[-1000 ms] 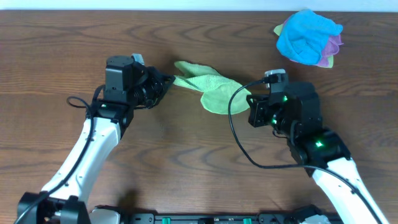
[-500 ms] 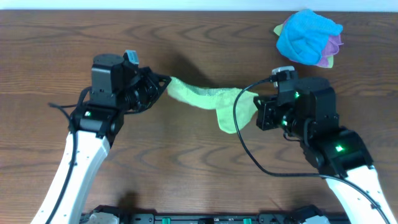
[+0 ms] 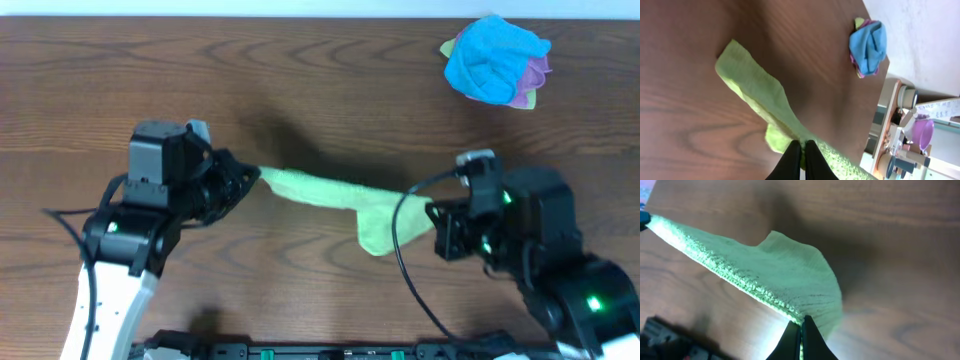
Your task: Fold the cloth
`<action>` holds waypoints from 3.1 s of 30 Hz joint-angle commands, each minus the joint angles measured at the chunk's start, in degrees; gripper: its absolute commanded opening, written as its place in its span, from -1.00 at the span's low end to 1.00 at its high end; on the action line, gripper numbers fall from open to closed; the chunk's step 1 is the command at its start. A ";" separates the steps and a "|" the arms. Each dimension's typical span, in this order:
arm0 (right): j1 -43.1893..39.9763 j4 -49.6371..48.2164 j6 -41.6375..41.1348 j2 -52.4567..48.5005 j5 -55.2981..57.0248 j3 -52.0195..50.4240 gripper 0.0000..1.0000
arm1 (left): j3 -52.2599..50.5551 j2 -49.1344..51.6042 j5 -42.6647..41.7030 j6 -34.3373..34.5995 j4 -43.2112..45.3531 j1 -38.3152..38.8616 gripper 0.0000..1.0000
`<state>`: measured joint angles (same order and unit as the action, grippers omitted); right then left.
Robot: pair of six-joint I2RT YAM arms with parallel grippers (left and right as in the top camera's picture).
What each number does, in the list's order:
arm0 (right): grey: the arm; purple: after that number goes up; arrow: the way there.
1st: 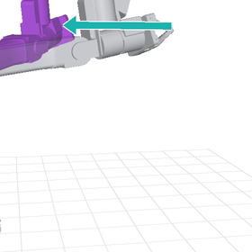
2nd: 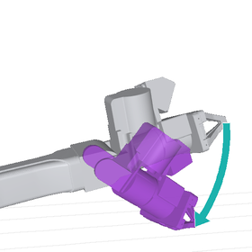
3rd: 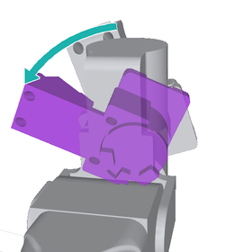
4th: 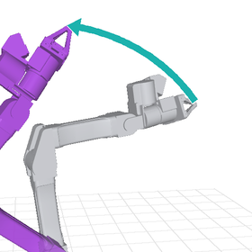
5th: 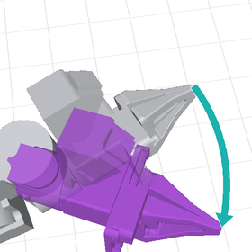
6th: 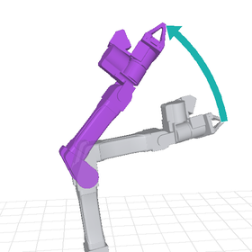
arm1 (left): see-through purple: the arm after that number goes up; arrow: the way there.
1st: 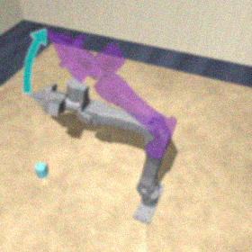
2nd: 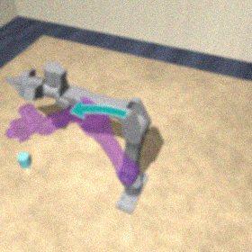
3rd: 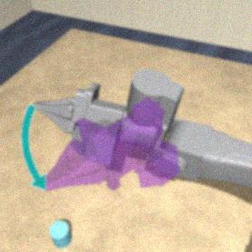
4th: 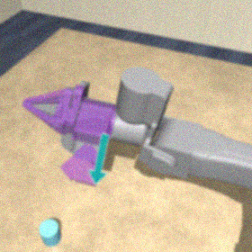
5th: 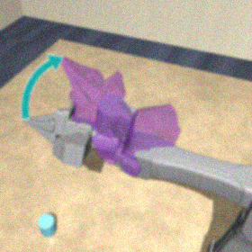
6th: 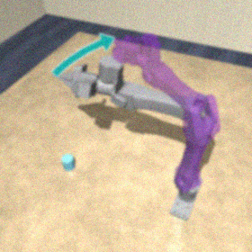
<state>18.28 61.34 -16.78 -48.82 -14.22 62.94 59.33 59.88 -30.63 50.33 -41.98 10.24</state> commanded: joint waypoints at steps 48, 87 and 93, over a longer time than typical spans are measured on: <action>4.92 -10.58 0.50 -12.04 1.57 4.15 -0.97 | -35.47 16.79 -8.52 47.80 66.93 14.88 0.75; 5.05 -10.62 0.55 -12.04 -0.17 4.15 -0.97 | -31.74 34.60 0.13 58.55 84.08 27.87 0.73; 5.05 -10.47 0.57 -12.04 -0.17 4.15 -0.97 | -29.42 35.65 1.01 58.53 84.04 28.89 0.55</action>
<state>22.76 50.94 -17.15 -61.23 -13.69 66.37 28.60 94.98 -30.96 108.40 41.91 39.03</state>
